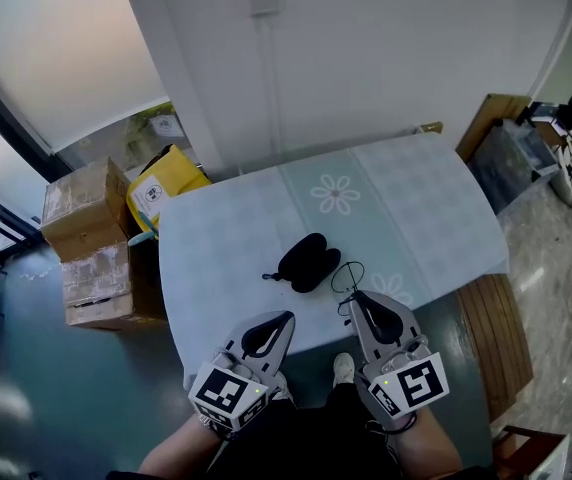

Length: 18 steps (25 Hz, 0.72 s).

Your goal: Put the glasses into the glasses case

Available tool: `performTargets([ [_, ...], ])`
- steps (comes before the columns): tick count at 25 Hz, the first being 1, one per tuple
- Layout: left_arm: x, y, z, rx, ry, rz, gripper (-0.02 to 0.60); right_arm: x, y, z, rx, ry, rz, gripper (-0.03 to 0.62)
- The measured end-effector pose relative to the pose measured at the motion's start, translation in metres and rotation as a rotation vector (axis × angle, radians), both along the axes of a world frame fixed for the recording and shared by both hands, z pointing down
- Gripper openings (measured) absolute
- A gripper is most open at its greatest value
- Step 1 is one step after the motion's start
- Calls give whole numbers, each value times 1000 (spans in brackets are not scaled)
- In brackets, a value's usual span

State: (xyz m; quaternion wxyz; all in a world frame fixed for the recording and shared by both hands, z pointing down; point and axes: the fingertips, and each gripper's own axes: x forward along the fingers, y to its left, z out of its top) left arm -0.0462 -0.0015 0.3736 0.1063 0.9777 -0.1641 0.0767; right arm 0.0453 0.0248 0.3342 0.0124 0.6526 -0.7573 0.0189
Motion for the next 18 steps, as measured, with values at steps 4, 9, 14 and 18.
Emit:
performTargets([
  [4,9,-2,2,2,-12,-40,26,14,-9,1,1,-5,-40,34],
  [9,24,-2,4,4,-27,-93,26,32,-18,2,4,-7,-103,34],
  [14,38,2,9,-3,-43,-152,26,49,-23,6,6,5,-165,34],
  [18,53,4,13,-3,-51,-197,26,64,-30,9,6,17,-219,34],
])
